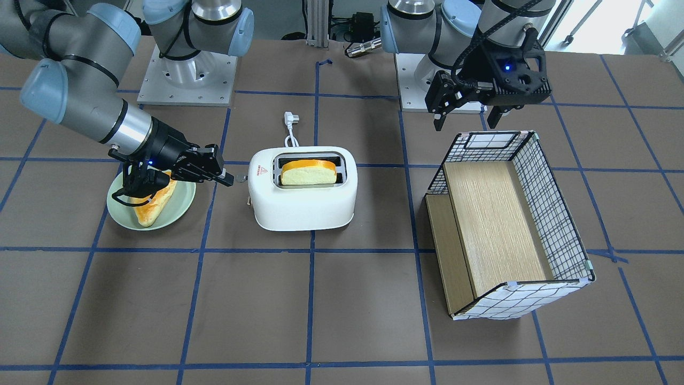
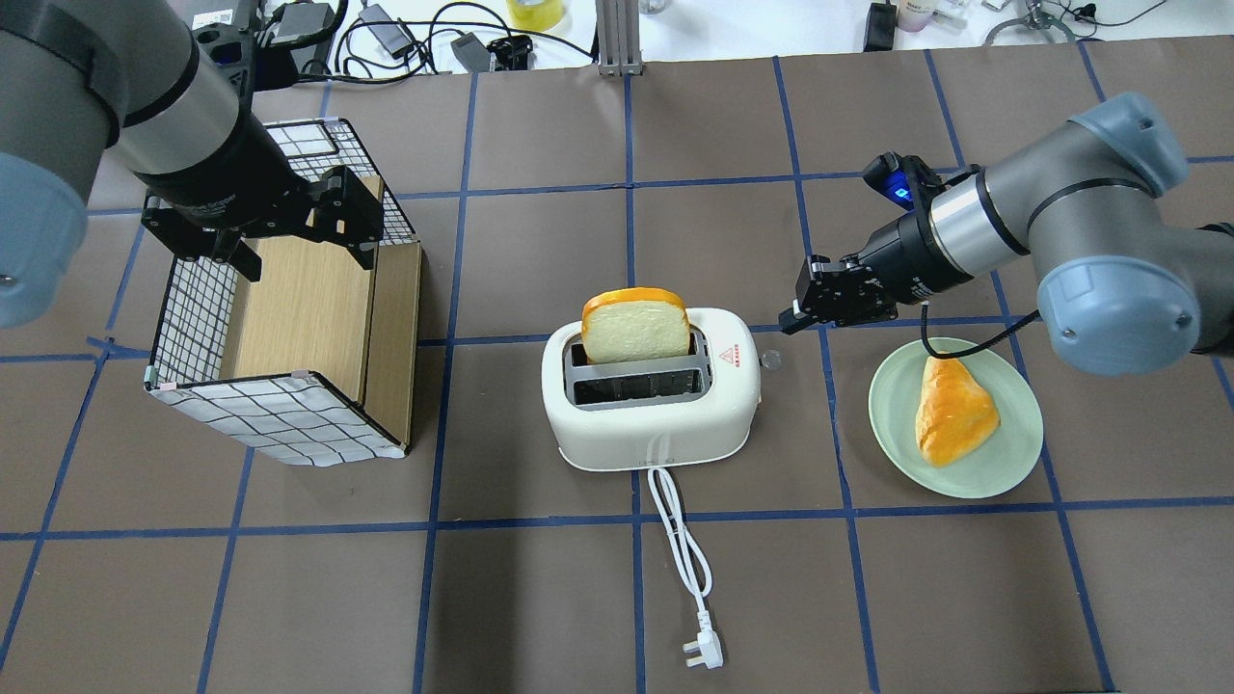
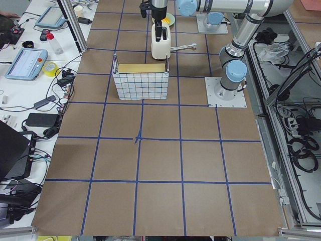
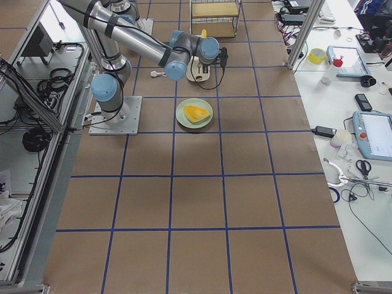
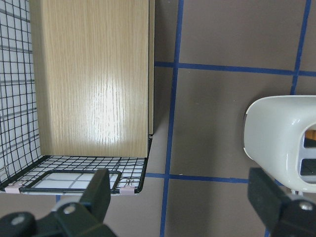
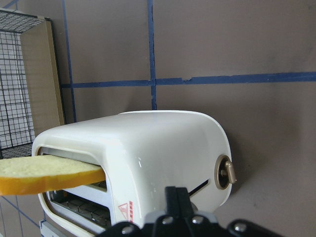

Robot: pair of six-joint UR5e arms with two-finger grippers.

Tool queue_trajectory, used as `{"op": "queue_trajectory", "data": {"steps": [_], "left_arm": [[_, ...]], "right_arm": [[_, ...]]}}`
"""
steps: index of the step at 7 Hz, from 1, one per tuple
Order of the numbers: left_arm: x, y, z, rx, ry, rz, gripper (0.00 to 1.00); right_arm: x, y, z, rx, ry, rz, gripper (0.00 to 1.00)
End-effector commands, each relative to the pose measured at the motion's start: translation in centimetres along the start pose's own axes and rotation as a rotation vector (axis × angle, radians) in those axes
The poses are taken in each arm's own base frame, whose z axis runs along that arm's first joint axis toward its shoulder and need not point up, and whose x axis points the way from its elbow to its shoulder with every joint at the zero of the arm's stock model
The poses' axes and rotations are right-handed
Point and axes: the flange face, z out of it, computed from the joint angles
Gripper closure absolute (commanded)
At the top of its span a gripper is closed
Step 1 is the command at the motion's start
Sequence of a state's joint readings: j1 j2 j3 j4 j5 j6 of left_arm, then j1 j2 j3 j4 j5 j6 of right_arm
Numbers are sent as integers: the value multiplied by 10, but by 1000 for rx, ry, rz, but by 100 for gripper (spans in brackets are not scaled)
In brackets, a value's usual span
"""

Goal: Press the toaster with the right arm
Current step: 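Push the toaster lever down with the right gripper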

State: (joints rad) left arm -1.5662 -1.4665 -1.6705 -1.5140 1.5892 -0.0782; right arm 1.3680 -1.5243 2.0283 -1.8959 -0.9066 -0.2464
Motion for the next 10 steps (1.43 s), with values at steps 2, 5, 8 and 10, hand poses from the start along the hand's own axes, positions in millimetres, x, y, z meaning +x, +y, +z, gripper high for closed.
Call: {"op": "queue_trajectory", "data": {"steps": [2, 5, 8, 10], "left_arm": [[0, 0, 0, 0, 0, 0, 0], [0, 0, 0, 0, 2, 0, 0], [0, 0, 0, 0, 0, 0, 0], [0, 0, 0, 0, 0, 0, 0]], "right_arm": [[1, 8, 14, -34, -9, 12, 100], [9, 9, 25, -57, -16, 30, 100], [23, 11, 43, -81, -24, 38, 100], [33, 12, 55, -64, -13, 21, 100]]}}
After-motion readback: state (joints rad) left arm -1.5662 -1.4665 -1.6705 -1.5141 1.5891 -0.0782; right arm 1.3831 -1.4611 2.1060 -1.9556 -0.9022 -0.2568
